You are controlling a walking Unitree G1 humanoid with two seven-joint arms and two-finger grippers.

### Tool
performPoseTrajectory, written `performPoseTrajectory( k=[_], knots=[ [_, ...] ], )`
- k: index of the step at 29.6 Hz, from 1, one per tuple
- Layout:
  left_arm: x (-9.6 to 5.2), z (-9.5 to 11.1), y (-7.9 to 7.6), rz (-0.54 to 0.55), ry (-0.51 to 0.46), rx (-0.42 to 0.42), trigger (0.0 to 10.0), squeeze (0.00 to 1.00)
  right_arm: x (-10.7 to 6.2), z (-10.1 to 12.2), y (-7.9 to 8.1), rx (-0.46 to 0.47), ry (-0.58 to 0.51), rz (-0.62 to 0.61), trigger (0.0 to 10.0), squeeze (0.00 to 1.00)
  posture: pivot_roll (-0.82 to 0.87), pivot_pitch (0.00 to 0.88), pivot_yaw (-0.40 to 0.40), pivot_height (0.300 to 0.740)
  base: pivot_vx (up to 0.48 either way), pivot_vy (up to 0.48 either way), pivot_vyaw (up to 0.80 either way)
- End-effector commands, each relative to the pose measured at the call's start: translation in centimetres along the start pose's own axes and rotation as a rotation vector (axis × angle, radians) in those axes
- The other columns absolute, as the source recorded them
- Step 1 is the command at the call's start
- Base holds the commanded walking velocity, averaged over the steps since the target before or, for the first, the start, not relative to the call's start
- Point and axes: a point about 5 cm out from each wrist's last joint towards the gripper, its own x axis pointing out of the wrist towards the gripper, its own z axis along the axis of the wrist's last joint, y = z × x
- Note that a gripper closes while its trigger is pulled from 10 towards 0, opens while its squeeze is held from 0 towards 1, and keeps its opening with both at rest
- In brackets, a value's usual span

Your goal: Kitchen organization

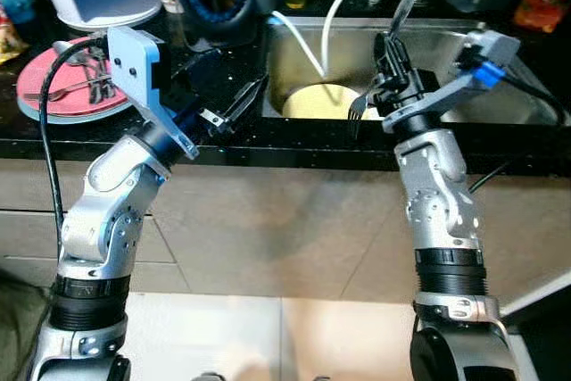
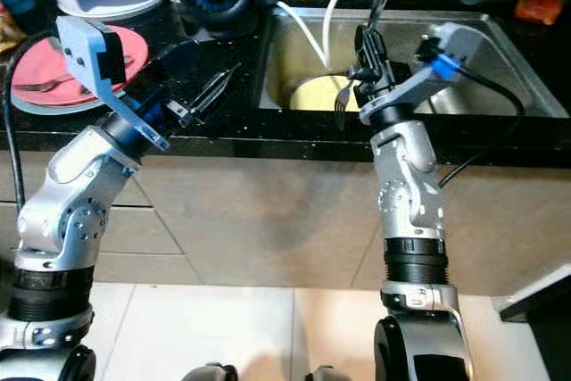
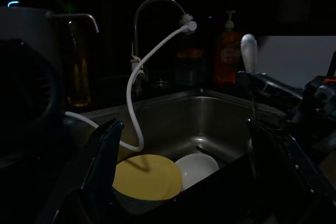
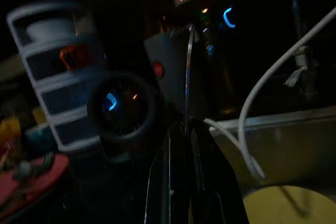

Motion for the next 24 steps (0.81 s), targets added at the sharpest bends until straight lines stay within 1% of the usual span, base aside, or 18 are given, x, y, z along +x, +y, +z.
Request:
performPoseTrajectory(
  k=[1,4,7,8,9,10,11,12,13,14,15,18,24],
  knots=[
    [-0.1,-0.1,-0.4,-0.006,0.008,0.004,10.0,0.0,0.4,0.1,0.4,-0.007,-0.004,0.012,10.0,0.0,0.13,0.109,-0.03,0.74,0.0,0.0,0.0],
    [-0.1,-0.5,-0.6,0.006,0.024,0.004,10.0,0.0,0.8,0.1,0.5,-0.014,-0.004,0.014,10.0,0.0,0.14,0.113,-0.032,0.74,0.0,0.0,0.0],
    [-0.2,-0.4,-0.7,0.009,0.025,0.011,10.0,0.0,0.9,0.2,0.5,-0.011,-0.007,0.013,10.0,0.0,0.14,0.114,-0.034,0.74,0.247,0.0,0.0],
    [-0.3,-0.1,-0.7,0.01,0.016,0.027,10.0,0.0,0.9,0.2,0.5,0.003,-0.013,0.01,10.0,0.0,0.15,0.114,-0.034,0.74,0.33,0.0,0.0],
    [-0.3,0.6,-0.4,0.015,0.0,0.054,10.0,0.0,0.9,0.6,0.5,0.054,-0.036,0.008,10.0,0.0,0.15,0.115,-0.035,0.74,0.364,0.0,0.0],
    [-0.3,0.6,-0.4,0.015,0.0,0.054,10.0,0.0,0.9,0.6,0.5,0.054,-0.036,0.008,10.0,0.0,0.15,0.115,-0.035,0.74,0.364,0.0,0.0],
    [-0.3,1.6,0.1,0.021,-0.019,0.088,10.0,0.0,1.0,1.2,0.4,0.13,-0.073,0.013,10.0,0.0,0.15,0.114,-0.035,0.74,0.375,0.0,0.0],
    [-0.3,2.3,0.4,0.026,-0.032,0.115,10.0,0.0,1.0,1.6,0.4,0.186,-0.102,0.019,10.0,0.0,0.15,0.114,-0.035,0.74,0.375,0.0,0.0],
    [-0.3,2.3,0.4,0.026,-0.032,0.115,10.0,0.0,1.0,1.6,0.4,0.186,-0.102,0.019,10.0,0.0,0.15,0.114,-0.035,0.74,0.375,0.0,0.0],
    [-0.3,2.8,0.6,0.029,-0.042,0.133,10.0,0.0,1.0,1.9,0.2,0.218,-0.124,0.022,10.0,0.0,0.15,0.116,-0.031,0.74,0.375,0.0,0.0],
    [-0.3,3.3,0.8,0.034,-0.052,0.143,10.0,0.0,0.9,2.1,0.1,0.228,-0.136,0.023,10.0,0.0,0.15,0.116,-0.032,0.74,0.368,0.0,0.0],
    [-0.4,4.0,0.9,0.039,-0.062,0.167,10.0,0.0,0.7,2.3,-0.4,0.217,-0.144,0.015,10.0,0.0,0.15,0.116,-0.031,0.74,0.376,0.0,0.0],
    [-0.6,3.5,0.5,0.027,-0.043,0.163,10.0,0.0,0.3,2.0,-0.6,0.202,-0.135,0.009,10.0,0.0,0.15,0.119,-0.027,0.74,0.388,0.0,0.0]
  ],
)
